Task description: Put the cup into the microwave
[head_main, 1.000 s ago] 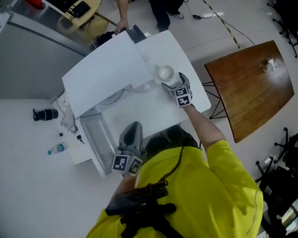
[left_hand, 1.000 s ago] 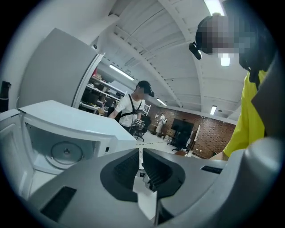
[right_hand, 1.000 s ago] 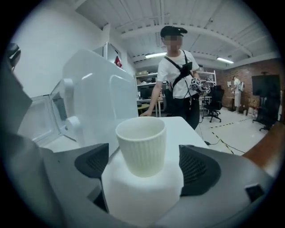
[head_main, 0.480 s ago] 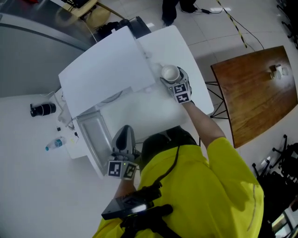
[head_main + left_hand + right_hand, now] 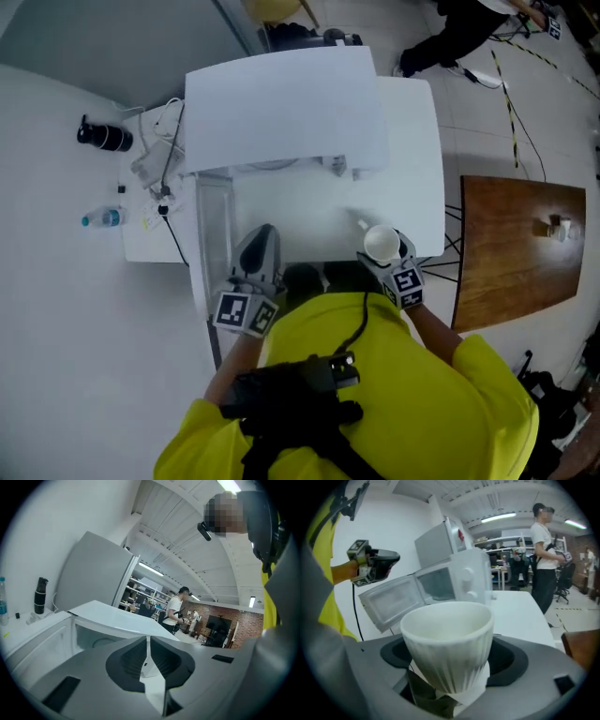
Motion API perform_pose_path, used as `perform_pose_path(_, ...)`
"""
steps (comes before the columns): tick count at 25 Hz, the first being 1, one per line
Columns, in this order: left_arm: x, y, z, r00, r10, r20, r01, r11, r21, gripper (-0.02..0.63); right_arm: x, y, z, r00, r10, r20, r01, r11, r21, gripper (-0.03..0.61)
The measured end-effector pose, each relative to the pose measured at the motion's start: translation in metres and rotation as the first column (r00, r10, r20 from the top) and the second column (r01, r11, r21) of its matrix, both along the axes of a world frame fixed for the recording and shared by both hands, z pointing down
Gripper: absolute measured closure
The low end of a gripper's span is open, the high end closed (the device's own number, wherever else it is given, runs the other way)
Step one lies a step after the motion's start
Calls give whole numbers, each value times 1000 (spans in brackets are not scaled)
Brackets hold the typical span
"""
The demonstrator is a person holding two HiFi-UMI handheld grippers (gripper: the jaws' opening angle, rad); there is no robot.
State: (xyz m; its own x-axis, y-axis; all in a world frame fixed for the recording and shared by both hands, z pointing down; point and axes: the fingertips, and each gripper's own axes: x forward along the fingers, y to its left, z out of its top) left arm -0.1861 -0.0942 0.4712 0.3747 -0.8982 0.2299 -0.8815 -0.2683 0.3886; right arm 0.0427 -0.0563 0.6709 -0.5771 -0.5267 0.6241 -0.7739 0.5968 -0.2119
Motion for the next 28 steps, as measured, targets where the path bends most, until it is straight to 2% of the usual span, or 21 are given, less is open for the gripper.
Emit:
perform_pose_path(3, -31, 13, -7, 998, -67, -2, 67, 998, 6, 595, -74, -9, -14, 994, -98, 48, 97, 995, 17, 110)
perform_pose_path(6, -60, 27, -9, 993, -118, 0, 118, 993, 3, 595, -155, -49, -19, 984, -151, 91, 143, 986, 85, 110)
perform_pose_path(9, -80, 39, -8, 990, -138, 32, 138, 990, 3, 595, -222, -106, -13, 982, -164, 95, 147, 975, 165, 110)
perform_pose_path(12, -95, 46, -5, 989, -142, 52, 142, 990, -5, 595, -262, -166, -2, 989, -119, 86, 96, 968, 232, 110)
perform_pose_path(15, -101, 55, 2, 991, -124, 52, 127, 991, -43, 595, -276, -211, 7, 996, -70, 51, 53, 958, 281, 110)
perform_pose_path(20, -110, 65, 9, 993, -110, 38, 112, 991, -71, 595, -265, -259, 17, 998, 37, 47, -49, 954, 295, 110)
perform_pose_path(26, -125, 49, 11, 993, -115, 32, 116, 992, -49, 595, -264, -276, 24, 994, 82, 73, -100, 949, 299, 104)
perform_pose_path(28, -124, 45, 12, 994, -99, 38, 101, 994, -45, 595, -262, -270, 21, 991, 96, 93, -119, 952, 283, 78)
